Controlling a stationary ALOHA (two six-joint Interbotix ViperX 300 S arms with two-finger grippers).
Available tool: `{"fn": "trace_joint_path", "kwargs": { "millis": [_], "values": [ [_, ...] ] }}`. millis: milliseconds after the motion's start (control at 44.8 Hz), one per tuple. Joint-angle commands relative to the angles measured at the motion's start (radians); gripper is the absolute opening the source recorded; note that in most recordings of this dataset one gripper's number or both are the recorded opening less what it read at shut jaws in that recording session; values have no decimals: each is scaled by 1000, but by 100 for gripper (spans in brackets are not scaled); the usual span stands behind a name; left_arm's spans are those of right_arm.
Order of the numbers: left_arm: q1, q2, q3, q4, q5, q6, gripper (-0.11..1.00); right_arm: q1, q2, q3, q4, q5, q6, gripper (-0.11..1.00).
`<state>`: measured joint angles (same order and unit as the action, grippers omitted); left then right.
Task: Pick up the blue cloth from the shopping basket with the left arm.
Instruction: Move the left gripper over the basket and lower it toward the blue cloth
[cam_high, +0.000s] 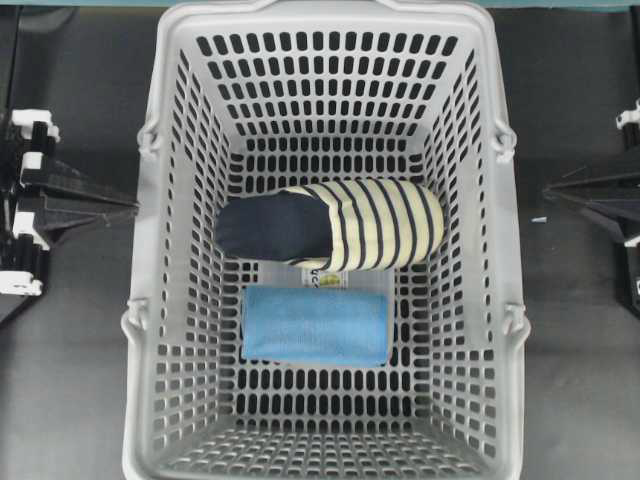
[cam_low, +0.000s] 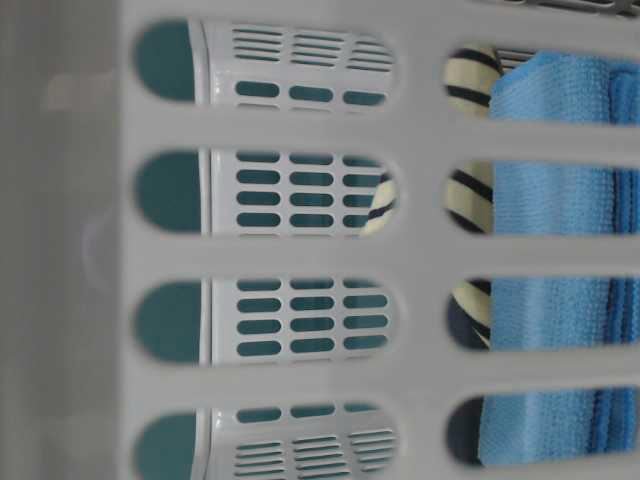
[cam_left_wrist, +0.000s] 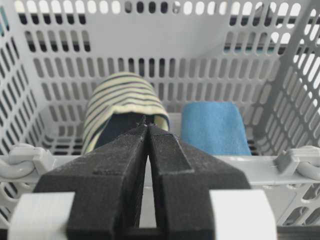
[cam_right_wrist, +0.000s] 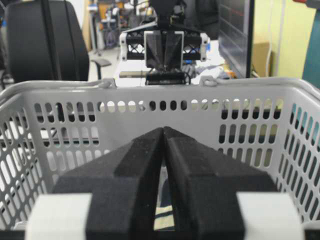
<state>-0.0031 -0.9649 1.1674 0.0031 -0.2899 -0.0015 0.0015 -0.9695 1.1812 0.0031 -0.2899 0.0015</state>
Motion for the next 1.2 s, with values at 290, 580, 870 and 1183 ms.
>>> {"fn": "trace_joint_path", "kwargs": {
  "millis": [290, 580, 870, 1183],
  "values": [
    [-17, 124, -302, 41, 434, -6, 0, 0, 9, -26, 14, 11, 28, 1],
    [-35, 270, -489, 41, 607, -3, 0, -9, 14, -67, 14, 106, 23, 15],
    [-49, 489, -646, 41, 733, -26, 34, -20, 14, -67, 14, 152, 21, 82],
    [-110, 759, -850, 43, 862, -38, 87, -37, 14, -66, 12, 152, 18, 78]
  ]
}}
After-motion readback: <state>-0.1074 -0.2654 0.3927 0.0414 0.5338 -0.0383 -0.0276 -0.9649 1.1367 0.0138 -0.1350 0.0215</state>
